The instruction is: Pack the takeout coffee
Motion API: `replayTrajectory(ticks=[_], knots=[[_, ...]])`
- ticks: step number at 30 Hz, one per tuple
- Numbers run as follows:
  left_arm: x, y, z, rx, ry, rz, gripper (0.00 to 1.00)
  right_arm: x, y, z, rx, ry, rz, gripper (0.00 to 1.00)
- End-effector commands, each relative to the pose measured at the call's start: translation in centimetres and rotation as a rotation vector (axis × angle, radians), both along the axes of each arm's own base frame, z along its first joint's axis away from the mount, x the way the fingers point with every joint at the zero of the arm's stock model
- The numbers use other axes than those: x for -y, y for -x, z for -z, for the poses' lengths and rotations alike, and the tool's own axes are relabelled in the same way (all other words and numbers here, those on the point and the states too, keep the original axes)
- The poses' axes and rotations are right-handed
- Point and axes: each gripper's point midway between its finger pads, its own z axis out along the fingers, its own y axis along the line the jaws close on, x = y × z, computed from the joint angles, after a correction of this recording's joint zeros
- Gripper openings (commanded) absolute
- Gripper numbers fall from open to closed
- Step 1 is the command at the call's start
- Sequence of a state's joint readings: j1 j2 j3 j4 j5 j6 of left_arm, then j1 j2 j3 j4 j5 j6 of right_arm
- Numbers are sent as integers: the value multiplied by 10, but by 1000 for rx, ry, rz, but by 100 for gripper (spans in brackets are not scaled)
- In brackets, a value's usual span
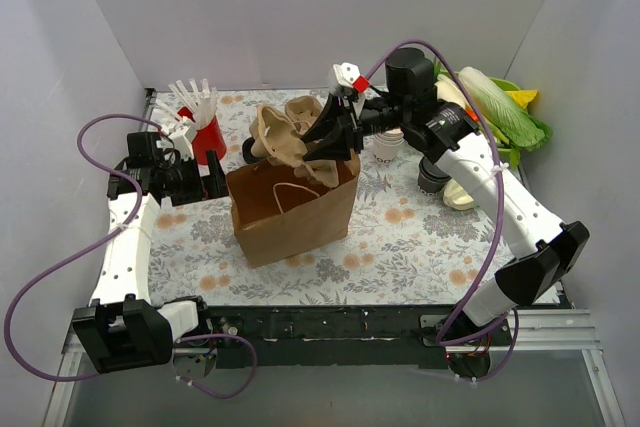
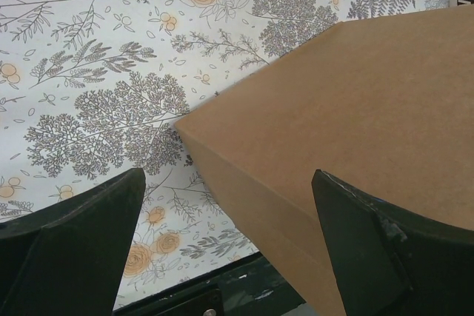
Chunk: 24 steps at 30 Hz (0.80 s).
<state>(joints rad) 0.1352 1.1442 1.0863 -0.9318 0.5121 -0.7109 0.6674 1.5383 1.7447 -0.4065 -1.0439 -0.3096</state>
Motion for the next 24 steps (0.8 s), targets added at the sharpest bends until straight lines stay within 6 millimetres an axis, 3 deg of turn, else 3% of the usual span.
replayTrajectory(ticks=[1,6,14,24], knots=[[4,-3,-6,41,15,25,97,0,8,-33,83,-98,-47,1],[5,-4,-4,33,20,31,97,-6,2,-12,87,-76,-70,1],[3,-15,-13,62,8,44,97,-2,2,47,60,32,-95,1],[12,-39,-28,108,60,110,98,25,0,90,147,216,-19,1]])
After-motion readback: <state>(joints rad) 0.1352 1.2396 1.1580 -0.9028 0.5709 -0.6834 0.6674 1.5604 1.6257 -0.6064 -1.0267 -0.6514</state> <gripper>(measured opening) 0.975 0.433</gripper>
